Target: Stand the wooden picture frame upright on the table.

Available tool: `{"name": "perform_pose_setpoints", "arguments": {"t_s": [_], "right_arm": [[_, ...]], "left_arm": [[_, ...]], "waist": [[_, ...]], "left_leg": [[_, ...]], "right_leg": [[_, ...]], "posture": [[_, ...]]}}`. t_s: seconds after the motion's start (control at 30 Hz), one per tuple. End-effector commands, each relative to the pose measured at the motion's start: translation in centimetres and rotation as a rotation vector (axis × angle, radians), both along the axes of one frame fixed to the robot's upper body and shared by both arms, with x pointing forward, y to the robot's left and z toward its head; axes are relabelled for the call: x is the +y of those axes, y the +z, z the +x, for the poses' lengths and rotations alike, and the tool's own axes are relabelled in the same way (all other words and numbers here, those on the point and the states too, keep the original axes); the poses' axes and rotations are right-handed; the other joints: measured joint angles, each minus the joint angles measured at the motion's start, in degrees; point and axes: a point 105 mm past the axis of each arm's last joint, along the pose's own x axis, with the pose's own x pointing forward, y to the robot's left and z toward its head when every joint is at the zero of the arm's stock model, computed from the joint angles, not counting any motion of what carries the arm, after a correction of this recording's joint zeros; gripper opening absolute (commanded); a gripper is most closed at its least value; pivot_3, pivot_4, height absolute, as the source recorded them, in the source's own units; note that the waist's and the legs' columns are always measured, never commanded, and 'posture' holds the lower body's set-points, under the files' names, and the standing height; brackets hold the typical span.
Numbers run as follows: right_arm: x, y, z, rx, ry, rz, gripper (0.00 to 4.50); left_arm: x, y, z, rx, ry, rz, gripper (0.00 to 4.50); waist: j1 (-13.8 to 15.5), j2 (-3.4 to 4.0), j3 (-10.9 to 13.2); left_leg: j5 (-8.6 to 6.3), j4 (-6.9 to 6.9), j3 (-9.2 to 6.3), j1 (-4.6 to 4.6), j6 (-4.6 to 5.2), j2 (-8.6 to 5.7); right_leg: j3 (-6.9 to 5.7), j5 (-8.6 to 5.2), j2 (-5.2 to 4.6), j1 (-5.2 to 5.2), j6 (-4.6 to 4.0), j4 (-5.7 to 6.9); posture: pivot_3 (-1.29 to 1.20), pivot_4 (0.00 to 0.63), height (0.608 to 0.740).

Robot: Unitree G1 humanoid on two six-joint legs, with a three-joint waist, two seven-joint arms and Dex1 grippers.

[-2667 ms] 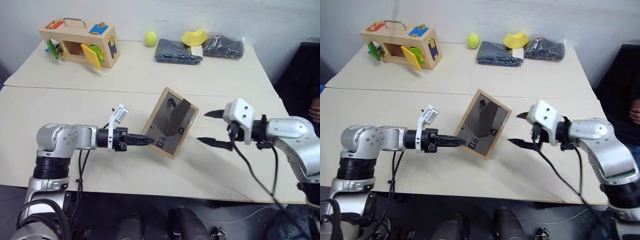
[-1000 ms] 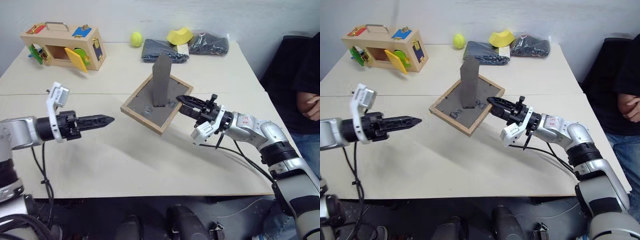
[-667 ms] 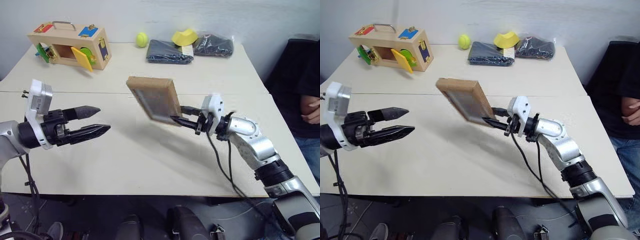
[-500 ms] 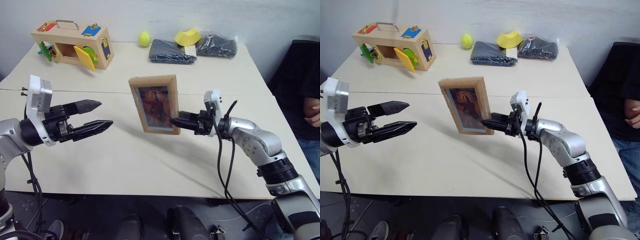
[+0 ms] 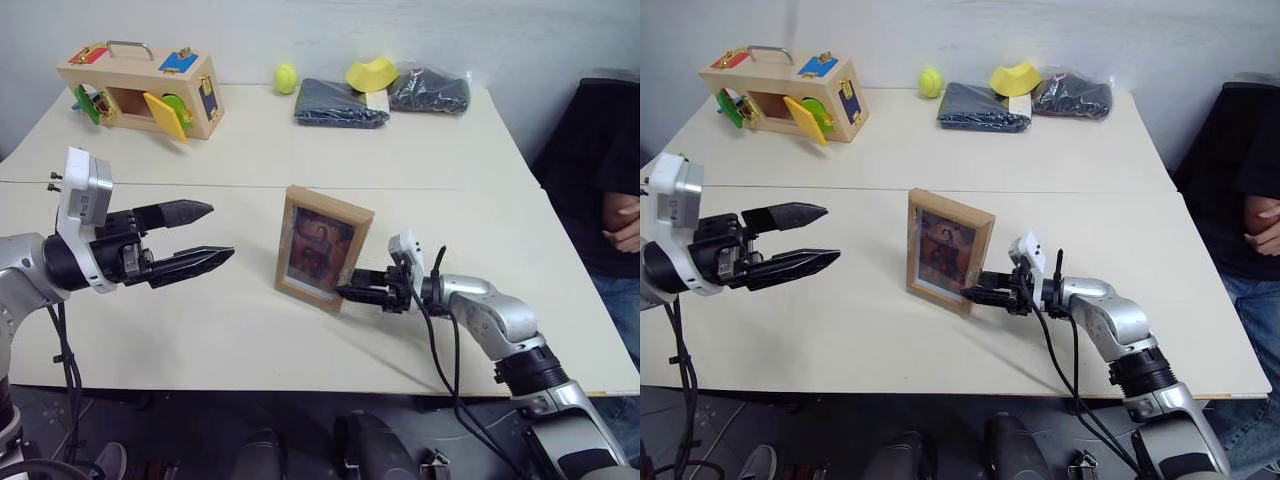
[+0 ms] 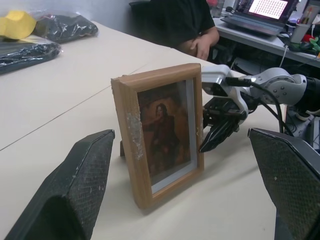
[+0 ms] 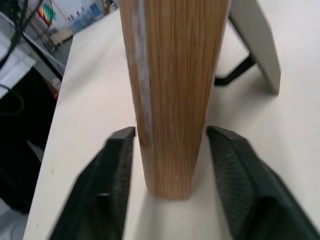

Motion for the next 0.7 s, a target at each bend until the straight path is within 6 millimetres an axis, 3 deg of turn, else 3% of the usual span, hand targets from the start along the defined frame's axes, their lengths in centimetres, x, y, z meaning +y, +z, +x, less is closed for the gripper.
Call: {"name": "perform_pose_setpoints", "arguments": {"t_s": [0.03,0.13,0.2,0.3,0.4,0.5,0.6,0.7], "right_arm": [[-0.6,1.2,-0.2,-0.080,0.019,-0.020,3.53],[-1.6,1.3,-0.6,-0.141,0.033,-0.101,4.47],[-2.5,1.6,-1.0,-0.161,0.042,-0.144,4.47],[-6.8,5.9,-1.7,-0.209,0.035,-0.201,4.47],[-8.8,10.0,-3.1,-0.221,0.058,-0.162,4.47],[-9.3,12.4,-5.4,-0.204,0.140,-0.130,4.47],[-9.0,12.6,-6.3,-0.199,0.160,-0.126,4.47],[-8.5,12.0,-5.6,-0.215,0.109,-0.118,4.47]], "left_arm": [[0.0,0.4,-0.4,-0.003,-0.045,0.012,4.50],[0.1,-0.2,-0.2,0.021,-0.052,0.033,4.50],[0.2,-0.5,0.1,0.012,-0.041,0.055,4.50],[0.3,-1.0,0.1,-0.008,-0.060,0.118,4.50],[0.8,-1.3,0.6,-0.056,-0.040,0.173,4.50],[1.2,-0.6,1.4,-0.097,0.001,0.145,4.50],[1.2,-0.1,1.8,-0.106,0.003,0.107,4.50],[0.8,0.3,1.9,-0.134,-0.015,0.096,4.50]], "waist": [[0.01,0.00,0.00],[0.13,0.04,0.02],[0.19,0.03,0.02],[0.44,0.27,0.19],[0.86,0.39,0.29],[0.85,0.40,0.30],[0.75,0.40,0.30],[0.72,0.40,0.30]], "left_leg": [[0.00,0.00,0.00,0.00,0.00,0.00],[0.00,0.00,-0.01,-0.01,0.00,-0.01],[-0.01,-0.02,-0.01,-0.01,0.01,-0.01],[-0.02,-0.02,-0.01,-0.05,0.03,-0.04],[-0.04,0.00,0.00,-0.05,0.08,-0.09],[-0.08,-0.08,-0.03,0.02,0.14,0.01],[-0.17,-0.11,-0.03,0.03,0.31,0.04],[-0.19,-0.06,0.00,0.02,0.34,0.01]], "right_leg": [[0.00,0.00,0.00,0.01,0.00,-0.01],[0.00,0.00,-0.01,0.00,0.00,-0.03],[-0.01,0.00,-0.01,0.01,0.00,-0.07],[0.00,0.00,-0.03,0.01,0.00,-0.09],[0.00,0.02,-0.09,0.02,0.03,-0.15],[-0.02,0.00,0.02,0.05,0.01,-0.18],[-0.02,0.00,0.07,0.04,-0.01,-0.14],[0.02,0.00,0.02,0.05,0.00,-0.13]], "posture": [[0.00,0.150,0.740],[0.00,0.150,0.740],[0.00,0.150,0.740],[0.00,0.150,0.740],[0.00,0.150,0.740],[0.00,0.150,0.740],[0.00,0.150,0.740],[0.00,0.150,0.740]]}}
